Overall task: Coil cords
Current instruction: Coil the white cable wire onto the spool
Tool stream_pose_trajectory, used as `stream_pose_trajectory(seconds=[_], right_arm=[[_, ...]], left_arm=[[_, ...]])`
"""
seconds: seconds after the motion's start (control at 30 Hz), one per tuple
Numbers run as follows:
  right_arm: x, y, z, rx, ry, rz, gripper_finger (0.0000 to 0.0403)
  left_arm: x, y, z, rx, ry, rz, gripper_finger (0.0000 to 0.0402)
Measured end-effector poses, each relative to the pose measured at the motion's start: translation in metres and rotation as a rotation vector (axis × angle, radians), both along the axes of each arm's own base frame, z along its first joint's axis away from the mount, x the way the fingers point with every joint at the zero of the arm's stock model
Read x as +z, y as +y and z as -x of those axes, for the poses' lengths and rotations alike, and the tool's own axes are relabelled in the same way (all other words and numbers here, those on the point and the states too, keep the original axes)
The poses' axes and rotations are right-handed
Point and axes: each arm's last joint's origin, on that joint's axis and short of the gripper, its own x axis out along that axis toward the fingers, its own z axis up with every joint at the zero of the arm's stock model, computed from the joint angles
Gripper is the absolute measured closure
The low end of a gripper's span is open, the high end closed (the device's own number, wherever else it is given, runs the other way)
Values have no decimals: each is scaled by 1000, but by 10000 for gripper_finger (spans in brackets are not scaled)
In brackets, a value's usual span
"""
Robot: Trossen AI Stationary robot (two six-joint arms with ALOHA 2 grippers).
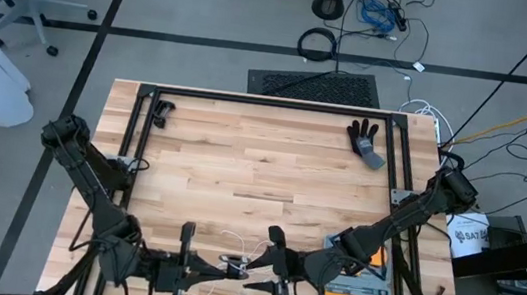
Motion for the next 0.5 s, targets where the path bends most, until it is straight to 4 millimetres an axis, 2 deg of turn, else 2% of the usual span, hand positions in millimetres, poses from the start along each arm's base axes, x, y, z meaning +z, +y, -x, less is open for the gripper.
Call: stream_pose_trajectory(seconds=[0.27,0.5], right_arm=[[-8,-1,2,-9,77,-1,245],[-2,-2,-1,-17,17,-14,228]], left_arm=[[0,0,0,15,0,-1,400],[0,0,0,18,-1,-11,400]])
